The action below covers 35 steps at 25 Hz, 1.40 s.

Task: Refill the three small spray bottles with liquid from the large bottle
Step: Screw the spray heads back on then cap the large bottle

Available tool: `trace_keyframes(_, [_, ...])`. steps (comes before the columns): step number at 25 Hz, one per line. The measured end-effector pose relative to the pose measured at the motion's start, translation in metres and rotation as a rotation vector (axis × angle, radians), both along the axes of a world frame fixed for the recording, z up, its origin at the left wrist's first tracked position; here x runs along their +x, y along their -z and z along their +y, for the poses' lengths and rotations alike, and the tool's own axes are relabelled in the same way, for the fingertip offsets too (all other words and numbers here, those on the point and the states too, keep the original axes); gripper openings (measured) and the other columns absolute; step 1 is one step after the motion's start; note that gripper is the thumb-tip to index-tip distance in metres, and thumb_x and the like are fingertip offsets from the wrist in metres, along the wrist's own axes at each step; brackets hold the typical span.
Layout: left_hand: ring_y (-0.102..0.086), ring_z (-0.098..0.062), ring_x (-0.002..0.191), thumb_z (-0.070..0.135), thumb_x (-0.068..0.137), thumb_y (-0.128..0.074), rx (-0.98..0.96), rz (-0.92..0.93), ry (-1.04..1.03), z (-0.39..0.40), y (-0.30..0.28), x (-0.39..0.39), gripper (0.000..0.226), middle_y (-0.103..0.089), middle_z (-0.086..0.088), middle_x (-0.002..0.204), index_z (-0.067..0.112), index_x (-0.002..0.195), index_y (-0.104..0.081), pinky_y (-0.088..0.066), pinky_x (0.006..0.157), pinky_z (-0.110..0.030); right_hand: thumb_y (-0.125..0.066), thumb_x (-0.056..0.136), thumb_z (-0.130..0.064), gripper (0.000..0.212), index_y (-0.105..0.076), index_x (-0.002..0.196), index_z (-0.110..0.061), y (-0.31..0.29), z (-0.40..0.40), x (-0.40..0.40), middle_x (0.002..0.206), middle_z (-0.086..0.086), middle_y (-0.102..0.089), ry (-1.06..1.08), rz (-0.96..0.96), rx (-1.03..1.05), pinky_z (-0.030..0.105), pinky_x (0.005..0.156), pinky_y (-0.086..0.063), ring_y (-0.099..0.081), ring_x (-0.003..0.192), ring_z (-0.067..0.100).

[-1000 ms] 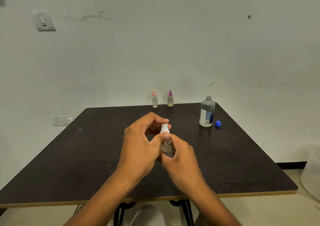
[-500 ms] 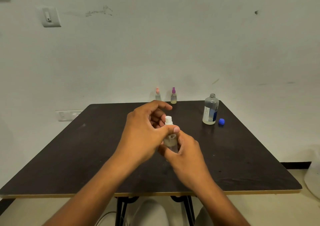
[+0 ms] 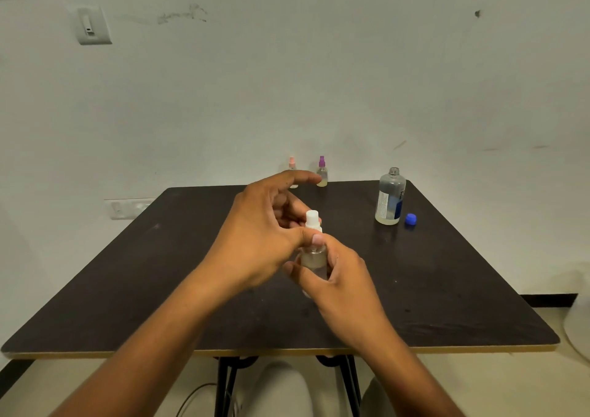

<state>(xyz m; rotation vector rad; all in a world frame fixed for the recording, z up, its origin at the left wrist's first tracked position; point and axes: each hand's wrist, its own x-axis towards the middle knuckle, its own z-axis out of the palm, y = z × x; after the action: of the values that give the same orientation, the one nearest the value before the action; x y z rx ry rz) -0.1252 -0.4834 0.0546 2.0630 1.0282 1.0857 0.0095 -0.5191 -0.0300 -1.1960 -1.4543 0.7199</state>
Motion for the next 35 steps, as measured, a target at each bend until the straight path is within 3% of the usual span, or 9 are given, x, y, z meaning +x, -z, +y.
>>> trace_keyframes(4, [-0.075,-0.01,0.098,0.0,0.083,-0.08,-0.132,-0.026,0.179,0.003,-0.009,-0.007,0.07,-0.079,0.006,0.099,0.037,0.138,-0.056,-0.061,0.088,-0.03,-0.071,0.093,-0.032,0.019,-0.065,0.111,-0.036,-0.003,-0.003,0.004,0.086,-0.016,-0.067,-0.039,0.001,-0.01,0.03,0.078,-0.057,-0.065,0.085,0.004])
trace_keyframes(8, [-0.072,-0.011,0.083,0.022,0.074,-0.089,0.028,0.005,-0.009,-0.002,-0.002,0.0,0.064,-0.073,0.009,0.087,0.042,0.127,-0.062,-0.062,0.079,-0.025,-0.072,0.093,-0.033,0.028,-0.063,0.119,-0.039,-0.004,-0.003,0.001,0.105,-0.015,-0.072,-0.037,0.018,-0.001,0.031,0.088,-0.058,-0.067,0.102,0.001])
trace_keyframes(15, [-0.076,-0.012,0.095,0.003,0.081,-0.082,-0.102,-0.045,0.2,-0.001,-0.014,-0.01,0.067,-0.079,0.005,0.096,0.036,0.134,-0.059,-0.06,0.084,-0.023,-0.071,0.094,-0.026,0.02,-0.065,0.113,-0.032,-0.008,-0.005,0.008,0.094,-0.007,-0.068,-0.13,0.019,-0.014,0.035,0.084,-0.058,-0.065,0.09,0.008])
trace_keyframes(20, [-0.071,-0.007,0.08,0.029,0.07,-0.092,0.092,0.053,-0.069,-0.006,-0.001,-0.003,0.06,-0.071,0.011,0.082,0.045,0.12,-0.063,-0.061,0.076,-0.019,-0.07,0.096,-0.025,0.026,-0.063,0.117,-0.037,-0.007,-0.006,0.001,0.111,-0.012,-0.072,-0.138,0.082,-0.008,0.034,0.092,-0.058,-0.066,0.108,0.004])
trace_keyframes(22, [-0.072,-0.007,0.079,0.023,0.071,-0.092,0.088,0.062,-0.053,-0.007,-0.003,-0.004,0.061,-0.073,0.01,0.081,0.044,0.121,-0.063,-0.062,0.077,-0.022,-0.07,0.096,-0.025,0.025,-0.063,0.118,-0.035,-0.006,-0.006,0.002,0.11,-0.011,-0.071,-0.154,0.071,-0.019,0.036,0.091,-0.058,-0.066,0.106,0.005])
trace_keyframes(25, [-0.076,-0.014,0.087,0.005,0.076,-0.087,-0.067,0.041,0.158,-0.006,-0.015,-0.011,0.064,-0.079,0.005,0.089,0.035,0.128,-0.063,-0.063,0.085,-0.031,-0.069,0.095,-0.025,0.024,-0.064,0.116,-0.037,-0.007,-0.007,0.008,0.103,-0.012,-0.068,-0.247,0.066,-0.063,0.042,0.083,-0.061,-0.065,0.098,0.012])
trace_keyframes(27, [-0.076,-0.017,0.091,0.003,0.079,-0.084,-0.116,0.034,0.224,-0.003,-0.018,-0.013,0.064,-0.079,0.003,0.094,0.032,0.131,-0.062,-0.062,0.088,-0.035,-0.069,0.095,-0.025,0.024,-0.064,0.114,-0.039,-0.009,-0.008,0.01,0.1,-0.013,-0.068,-0.279,0.08,-0.075,0.038,0.078,-0.062,-0.065,0.096,0.01])
trace_keyframes(31, [-0.072,-0.012,0.08,0.028,0.071,-0.091,0.05,0.076,0.005,-0.004,-0.009,-0.009,0.057,-0.073,0.01,0.085,0.041,0.12,-0.065,-0.063,0.08,-0.032,-0.07,0.096,-0.023,0.024,-0.064,0.115,-0.036,-0.007,-0.006,0.005,0.103,-0.008,-0.07,-0.194,0.093,-0.023,0.024,0.076,-0.053,-0.066,0.097,0.006])
trace_keyframes(35, [-0.072,-0.014,0.08,0.017,0.074,-0.09,0.072,0.114,0.002,-0.006,-0.007,-0.008,0.062,-0.071,0.005,0.082,0.045,0.123,-0.064,-0.063,0.079,-0.033,-0.069,0.097,-0.022,0.02,-0.063,0.113,-0.032,-0.008,-0.007,0.004,0.104,-0.007,-0.069,-0.167,0.028,-0.022,0.029,0.08,-0.056,-0.065,0.098,0.008])
